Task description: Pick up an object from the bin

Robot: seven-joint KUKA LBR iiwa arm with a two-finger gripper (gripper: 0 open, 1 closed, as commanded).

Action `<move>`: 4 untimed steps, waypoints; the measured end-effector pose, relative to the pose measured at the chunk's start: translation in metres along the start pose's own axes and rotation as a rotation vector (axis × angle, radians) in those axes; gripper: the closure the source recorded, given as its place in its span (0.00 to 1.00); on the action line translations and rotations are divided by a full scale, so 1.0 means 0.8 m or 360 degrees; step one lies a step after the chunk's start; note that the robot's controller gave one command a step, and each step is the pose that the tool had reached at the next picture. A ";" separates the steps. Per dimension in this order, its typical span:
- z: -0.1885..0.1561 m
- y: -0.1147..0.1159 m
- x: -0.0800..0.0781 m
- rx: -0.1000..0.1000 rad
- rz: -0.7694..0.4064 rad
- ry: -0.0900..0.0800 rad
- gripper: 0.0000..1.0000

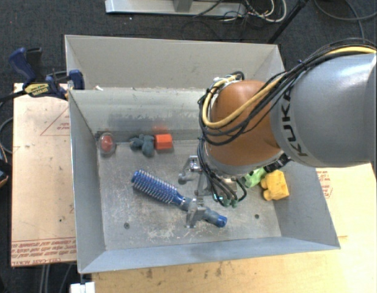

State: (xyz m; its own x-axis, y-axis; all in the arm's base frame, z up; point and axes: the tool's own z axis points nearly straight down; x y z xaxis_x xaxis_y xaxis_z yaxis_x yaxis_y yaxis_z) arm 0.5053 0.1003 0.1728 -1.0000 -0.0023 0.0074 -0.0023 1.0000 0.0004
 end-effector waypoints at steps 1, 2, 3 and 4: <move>0.125 0.007 -0.055 -0.0005 0.0279 -0.0014 0.00; 0.122 0.008 -0.057 -0.0004 0.0279 -0.0012 0.00; 0.120 0.009 -0.057 -0.0003 0.0280 -0.0011 0.00; 0.119 0.009 -0.058 -0.0003 0.0281 -0.0012 0.00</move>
Offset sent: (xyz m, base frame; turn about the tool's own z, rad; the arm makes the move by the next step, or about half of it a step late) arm 0.0408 0.0047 -0.1028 0.1764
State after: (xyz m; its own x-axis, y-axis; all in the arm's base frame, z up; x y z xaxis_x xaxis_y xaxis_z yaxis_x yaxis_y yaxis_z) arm 0.5510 0.1078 0.0775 -0.9849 0.1731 0.0002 0.1731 0.9849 0.0018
